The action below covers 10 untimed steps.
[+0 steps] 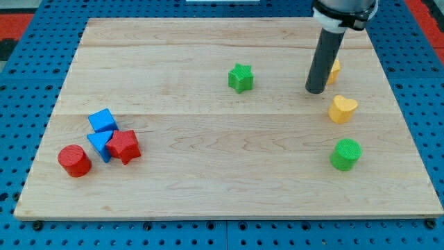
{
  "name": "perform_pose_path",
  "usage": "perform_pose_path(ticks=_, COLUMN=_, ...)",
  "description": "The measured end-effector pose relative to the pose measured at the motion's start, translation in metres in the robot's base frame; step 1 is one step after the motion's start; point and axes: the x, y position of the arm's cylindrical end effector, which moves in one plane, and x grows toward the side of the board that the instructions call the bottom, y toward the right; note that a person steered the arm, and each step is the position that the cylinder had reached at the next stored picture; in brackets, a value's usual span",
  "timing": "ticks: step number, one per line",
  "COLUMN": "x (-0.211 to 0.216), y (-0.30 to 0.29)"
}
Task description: Slide the green star above the hexagon
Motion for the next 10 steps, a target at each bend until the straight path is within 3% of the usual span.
perform_pose_path(ticks=1, x=0.024, y=-0.082)
perform_pose_path(ticks=2, x=-0.010, y=-0.124)
perform_pose_path(ticks=3, x=-0.091, y=-0.132)
perform_pose_path(ticks=4, x=-0.115, y=-0.106)
perform_pose_path(ticks=5, x=-0.142, y=-0.149)
perform_pose_path(ticks=7, x=-0.150, y=-0.041)
perform_pose_path(ticks=8, x=-0.133, y=-0.100)
perform_pose_path(ticks=9, x=-0.104, y=-0.081)
perform_pose_path(ticks=10, x=-0.114, y=-0.031)
